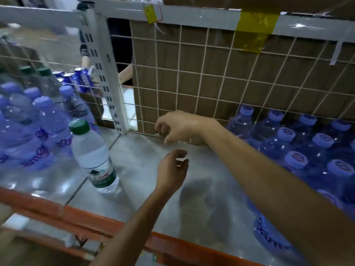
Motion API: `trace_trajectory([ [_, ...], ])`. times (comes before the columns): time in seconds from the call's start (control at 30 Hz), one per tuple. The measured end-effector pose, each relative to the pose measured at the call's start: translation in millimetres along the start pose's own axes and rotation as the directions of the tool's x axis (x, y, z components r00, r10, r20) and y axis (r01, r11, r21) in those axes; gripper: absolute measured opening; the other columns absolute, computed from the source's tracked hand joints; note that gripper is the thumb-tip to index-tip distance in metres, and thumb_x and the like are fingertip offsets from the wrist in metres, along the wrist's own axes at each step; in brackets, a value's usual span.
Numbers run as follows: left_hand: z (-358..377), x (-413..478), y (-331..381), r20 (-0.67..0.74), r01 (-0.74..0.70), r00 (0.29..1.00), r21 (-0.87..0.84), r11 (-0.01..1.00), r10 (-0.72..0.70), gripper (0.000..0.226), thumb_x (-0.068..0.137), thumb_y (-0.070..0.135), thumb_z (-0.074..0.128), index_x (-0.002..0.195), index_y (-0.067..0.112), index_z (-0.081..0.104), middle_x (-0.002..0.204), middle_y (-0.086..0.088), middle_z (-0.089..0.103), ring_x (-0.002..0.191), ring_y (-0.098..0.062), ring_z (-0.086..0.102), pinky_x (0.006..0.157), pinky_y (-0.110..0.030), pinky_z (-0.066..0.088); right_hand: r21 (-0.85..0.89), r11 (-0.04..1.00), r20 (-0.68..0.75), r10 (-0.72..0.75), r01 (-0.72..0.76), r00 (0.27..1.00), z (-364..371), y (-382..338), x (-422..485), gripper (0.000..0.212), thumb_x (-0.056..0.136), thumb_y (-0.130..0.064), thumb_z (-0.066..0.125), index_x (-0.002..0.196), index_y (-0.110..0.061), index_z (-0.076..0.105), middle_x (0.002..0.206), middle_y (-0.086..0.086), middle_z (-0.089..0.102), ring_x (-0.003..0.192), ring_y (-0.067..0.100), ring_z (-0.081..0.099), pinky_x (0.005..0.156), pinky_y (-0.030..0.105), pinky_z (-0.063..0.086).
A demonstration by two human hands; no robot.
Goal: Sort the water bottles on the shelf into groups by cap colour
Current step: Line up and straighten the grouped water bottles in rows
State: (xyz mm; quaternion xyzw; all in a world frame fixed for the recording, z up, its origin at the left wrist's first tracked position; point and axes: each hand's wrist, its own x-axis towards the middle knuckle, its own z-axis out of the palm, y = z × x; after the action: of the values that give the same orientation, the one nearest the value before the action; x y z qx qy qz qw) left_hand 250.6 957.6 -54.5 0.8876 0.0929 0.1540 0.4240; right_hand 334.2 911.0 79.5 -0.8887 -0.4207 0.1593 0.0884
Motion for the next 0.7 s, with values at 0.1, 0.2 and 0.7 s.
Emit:
trace_trajectory([
  [0.1, -38, -31, -29, -0.138, 0.065, 0.989, 0.029, 0.998, -0.060, 0.015, 0.087, 0.011, 0.061, 0.100, 0.014, 0.067, 0.099, 0.002, 0.070, 0.080, -0.010, 0.067, 0.073, -0.020, 0.053, 0.188, 0.977, 0.063, -0.112, 0.099, 0.992, 41, -29, 24, 0.072, 0.078, -0.021, 0.074, 0.140, -0.019, 0.035, 0.138, 0.002, 0.047, 0.121, 0.020, 0.048, 0.099, 0.031, 0.042],
  [0.2, -76, -55, -54, -0.236, 0.246, 0.947, 0.092, 0.965, -0.219, 0.014, 0.087, 0.012, 0.060, 0.095, 0.016, 0.070, 0.089, 0.003, 0.072, 0.072, -0.011, 0.066, 0.066, -0.004, 0.041, 0.436, 0.894, 0.078, -0.152, 0.104, 0.985, 85, -58, 47, 0.095, 0.070, -0.028, 0.081, 0.144, -0.024, 0.023, 0.145, 0.001, 0.039, 0.128, 0.021, 0.043, 0.105, 0.039, 0.040],
  [0.7, -240, -70, -182, -0.403, 0.330, 0.867, 0.023, 0.944, -0.294, 0.035, 0.084, 0.015, 0.064, 0.118, 0.011, 0.058, 0.111, -0.005, 0.063, 0.099, -0.019, 0.062, 0.085, -0.036, 0.052, 0.667, 0.716, -0.356, 0.066, 0.205, 0.932, 164, -190, 135, 0.061, 0.064, -0.028, 0.085, 0.116, -0.013, 0.057, 0.107, 0.000, 0.067, 0.098, 0.015, 0.064, 0.085, 0.034, 0.052],
])
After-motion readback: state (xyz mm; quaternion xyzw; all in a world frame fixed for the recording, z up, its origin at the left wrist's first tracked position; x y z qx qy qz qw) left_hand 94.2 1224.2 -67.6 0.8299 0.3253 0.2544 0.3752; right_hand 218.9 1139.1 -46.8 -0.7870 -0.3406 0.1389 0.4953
